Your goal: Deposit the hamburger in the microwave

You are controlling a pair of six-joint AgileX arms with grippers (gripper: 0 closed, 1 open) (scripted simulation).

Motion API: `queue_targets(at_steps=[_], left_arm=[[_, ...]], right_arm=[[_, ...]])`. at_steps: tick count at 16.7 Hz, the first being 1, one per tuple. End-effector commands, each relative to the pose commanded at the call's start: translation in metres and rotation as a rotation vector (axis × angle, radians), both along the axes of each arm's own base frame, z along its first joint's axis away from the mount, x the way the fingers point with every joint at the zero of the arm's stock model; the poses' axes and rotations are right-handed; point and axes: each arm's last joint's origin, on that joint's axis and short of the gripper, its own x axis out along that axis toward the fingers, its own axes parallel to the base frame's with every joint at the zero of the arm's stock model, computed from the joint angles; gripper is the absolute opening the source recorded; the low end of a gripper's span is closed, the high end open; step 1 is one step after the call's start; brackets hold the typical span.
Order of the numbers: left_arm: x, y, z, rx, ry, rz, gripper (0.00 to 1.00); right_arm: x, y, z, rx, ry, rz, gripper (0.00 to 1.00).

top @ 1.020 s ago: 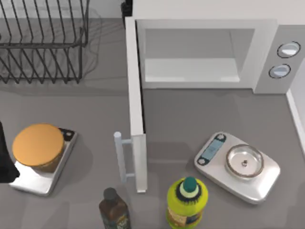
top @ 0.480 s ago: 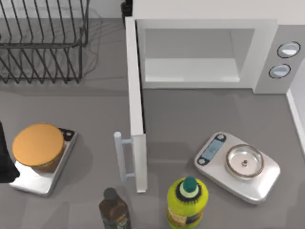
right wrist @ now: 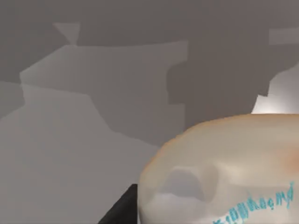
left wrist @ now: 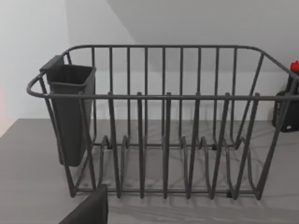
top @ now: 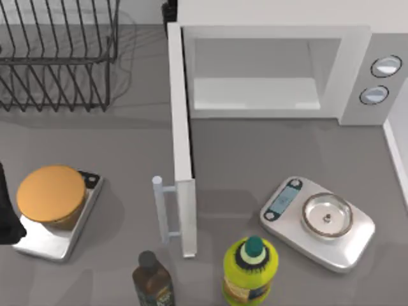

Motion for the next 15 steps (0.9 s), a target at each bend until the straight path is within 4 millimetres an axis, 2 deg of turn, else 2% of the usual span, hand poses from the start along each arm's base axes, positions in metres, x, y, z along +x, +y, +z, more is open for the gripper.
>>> queue_targets(at_steps=[4, 6, 12, 15], left_arm=[[0.000, 0.000, 0.000, 0.000, 0.000, 0.000, 1.00], [0.000, 0.000, 0.000, 0.000, 0.000, 0.000, 1.00], [0.000, 0.000, 0.000, 0.000, 0.000, 0.000, 1.00], [0.000, 0.000, 0.000, 0.000, 0.000, 0.000, 1.00]], right_arm=[[-0.004, 0.002, 0.043, 0.000, -0.001, 0.000, 0.00], [-0.005, 0.003, 0.054, -0.005, -0.014, -0.003, 0.00], [-0.002, 0.003, 0.052, -0.009, -0.013, -0.007, 0.00], [0.020, 0.007, 0.045, -0.058, -0.046, -0.035, 0.00]])
